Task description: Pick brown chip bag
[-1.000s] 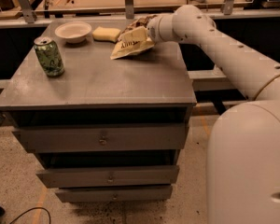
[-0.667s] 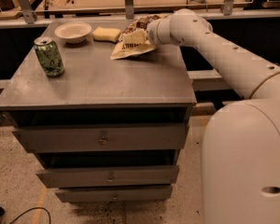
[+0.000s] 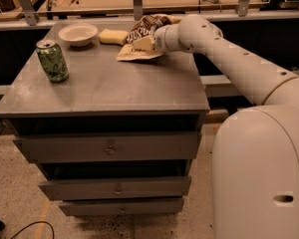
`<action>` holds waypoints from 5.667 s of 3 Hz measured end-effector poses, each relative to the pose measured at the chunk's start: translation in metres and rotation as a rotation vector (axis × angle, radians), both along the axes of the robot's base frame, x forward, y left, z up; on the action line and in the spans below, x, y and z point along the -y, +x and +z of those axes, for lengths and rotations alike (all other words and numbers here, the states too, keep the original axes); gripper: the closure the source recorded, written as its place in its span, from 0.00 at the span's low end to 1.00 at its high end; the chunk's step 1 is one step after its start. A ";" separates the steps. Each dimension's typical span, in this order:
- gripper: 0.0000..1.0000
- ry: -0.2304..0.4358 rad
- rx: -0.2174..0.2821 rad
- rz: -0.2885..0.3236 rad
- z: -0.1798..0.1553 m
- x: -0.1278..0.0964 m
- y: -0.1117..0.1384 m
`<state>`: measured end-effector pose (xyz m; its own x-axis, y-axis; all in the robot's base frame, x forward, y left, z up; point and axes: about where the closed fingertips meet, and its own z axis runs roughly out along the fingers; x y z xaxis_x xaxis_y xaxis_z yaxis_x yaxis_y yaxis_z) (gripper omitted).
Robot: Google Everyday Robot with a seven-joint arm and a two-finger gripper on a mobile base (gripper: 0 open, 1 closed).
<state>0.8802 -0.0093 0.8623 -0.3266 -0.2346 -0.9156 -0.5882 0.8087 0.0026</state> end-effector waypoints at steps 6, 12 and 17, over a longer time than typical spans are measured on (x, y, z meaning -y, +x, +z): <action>1.00 0.000 0.000 0.001 0.003 0.000 0.000; 1.00 0.000 0.001 0.001 0.003 -0.001 0.000; 1.00 0.040 0.142 -0.012 0.066 -0.017 -0.037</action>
Offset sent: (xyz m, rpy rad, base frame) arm -0.0548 -0.0036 0.0982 0.0761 -0.2999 0.1534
